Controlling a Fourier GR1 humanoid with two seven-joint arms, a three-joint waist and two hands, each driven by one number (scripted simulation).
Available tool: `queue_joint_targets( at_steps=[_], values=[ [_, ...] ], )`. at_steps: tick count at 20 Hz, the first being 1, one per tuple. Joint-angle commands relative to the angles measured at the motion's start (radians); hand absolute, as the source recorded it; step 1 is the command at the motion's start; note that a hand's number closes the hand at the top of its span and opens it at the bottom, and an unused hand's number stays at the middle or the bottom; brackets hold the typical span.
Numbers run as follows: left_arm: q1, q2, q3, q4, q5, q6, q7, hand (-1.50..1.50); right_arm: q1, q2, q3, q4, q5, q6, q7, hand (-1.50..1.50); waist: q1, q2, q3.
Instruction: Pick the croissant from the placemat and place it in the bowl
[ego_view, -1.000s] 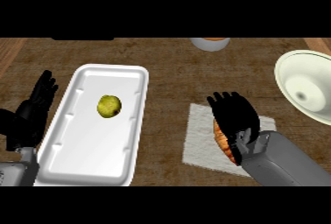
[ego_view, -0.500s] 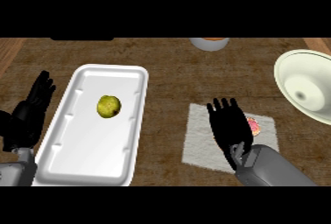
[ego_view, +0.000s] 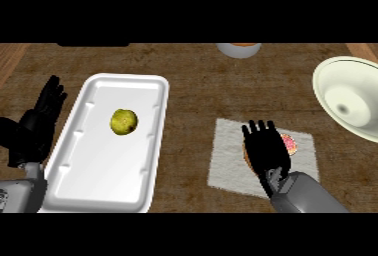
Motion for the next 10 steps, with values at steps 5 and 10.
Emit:
queue_joint_targets(
  at_steps=[5,10],
  values=[
    [-0.024,-0.009,0.031,-0.01,-0.015,-0.047,0.021,0.0,-0.021,0.099,-0.04,0.149,0.133,-0.067,-0.063,-1.5,0.003,0.001,0.0],
    [-0.059,-0.005,0.075,0.066,-0.012,-0.075,0.003,0.0,0.03,0.098,-0.093,0.151,0.158,-0.066,-0.099,-1.5,-0.001,0.001,0.0]
  ],
)
